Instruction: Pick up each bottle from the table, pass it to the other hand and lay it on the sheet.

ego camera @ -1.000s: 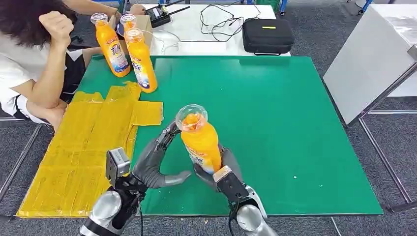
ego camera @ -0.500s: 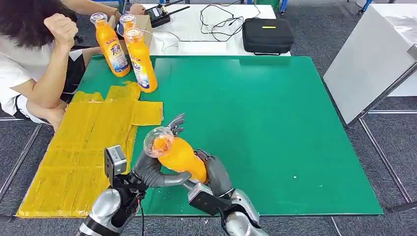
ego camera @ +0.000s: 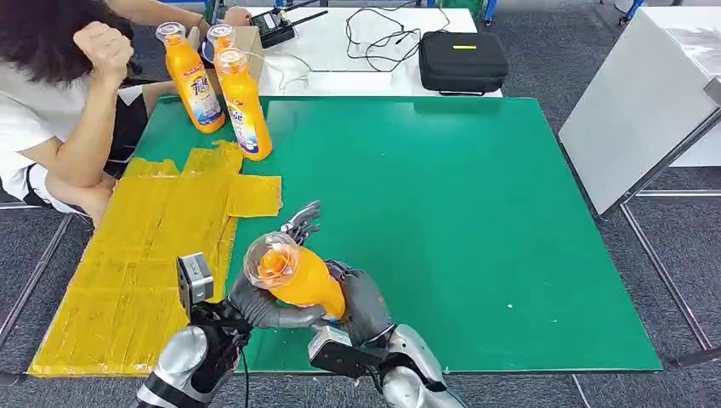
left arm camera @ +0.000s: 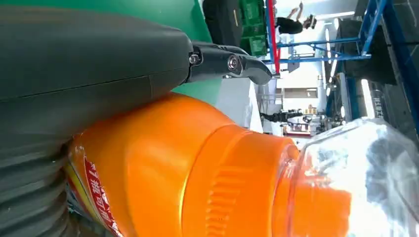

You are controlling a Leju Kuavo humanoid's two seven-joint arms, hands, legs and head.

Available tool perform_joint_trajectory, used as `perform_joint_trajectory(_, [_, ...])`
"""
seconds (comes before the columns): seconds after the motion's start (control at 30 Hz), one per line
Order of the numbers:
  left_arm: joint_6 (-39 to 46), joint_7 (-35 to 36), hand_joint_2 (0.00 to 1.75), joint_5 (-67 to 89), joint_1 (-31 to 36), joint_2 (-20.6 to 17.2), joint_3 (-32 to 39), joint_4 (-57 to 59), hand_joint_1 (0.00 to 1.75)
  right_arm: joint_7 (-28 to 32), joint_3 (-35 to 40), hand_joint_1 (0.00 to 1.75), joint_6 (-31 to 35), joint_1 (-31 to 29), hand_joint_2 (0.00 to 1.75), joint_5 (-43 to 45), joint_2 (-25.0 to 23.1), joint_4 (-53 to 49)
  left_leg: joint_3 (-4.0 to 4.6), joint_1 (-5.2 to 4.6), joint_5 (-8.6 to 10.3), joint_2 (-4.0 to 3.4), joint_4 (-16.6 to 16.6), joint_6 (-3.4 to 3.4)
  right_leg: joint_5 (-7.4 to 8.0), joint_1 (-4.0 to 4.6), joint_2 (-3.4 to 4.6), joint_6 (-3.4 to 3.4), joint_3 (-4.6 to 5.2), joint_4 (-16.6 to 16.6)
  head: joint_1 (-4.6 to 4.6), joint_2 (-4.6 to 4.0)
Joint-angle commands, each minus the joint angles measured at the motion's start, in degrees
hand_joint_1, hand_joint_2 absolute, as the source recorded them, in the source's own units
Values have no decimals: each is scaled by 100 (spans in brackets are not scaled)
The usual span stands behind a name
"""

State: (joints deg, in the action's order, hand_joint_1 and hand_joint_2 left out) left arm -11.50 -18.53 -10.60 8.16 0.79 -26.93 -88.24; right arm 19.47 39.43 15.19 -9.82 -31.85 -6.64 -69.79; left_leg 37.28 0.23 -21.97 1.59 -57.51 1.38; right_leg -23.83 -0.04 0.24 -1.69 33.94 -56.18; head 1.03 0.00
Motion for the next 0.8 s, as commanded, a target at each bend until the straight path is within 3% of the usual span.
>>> perform_joint_trajectory(0.03, [-14,50,175,1,256,4,-76,322,175,10,469,175,-82,-153,175,-57,112,458,-34,1,-13,-10,2,-6,-13,3,-5,1,-38,6,2,0])
perform_joint_trajectory(0.8, [12,20,175,-109,264,44,-33,340,175,6,417,175,-61,-176,175,18,85,609,-19,1,-6,-3,2,-4,-8,3,-8,0,-21,5,0,0])
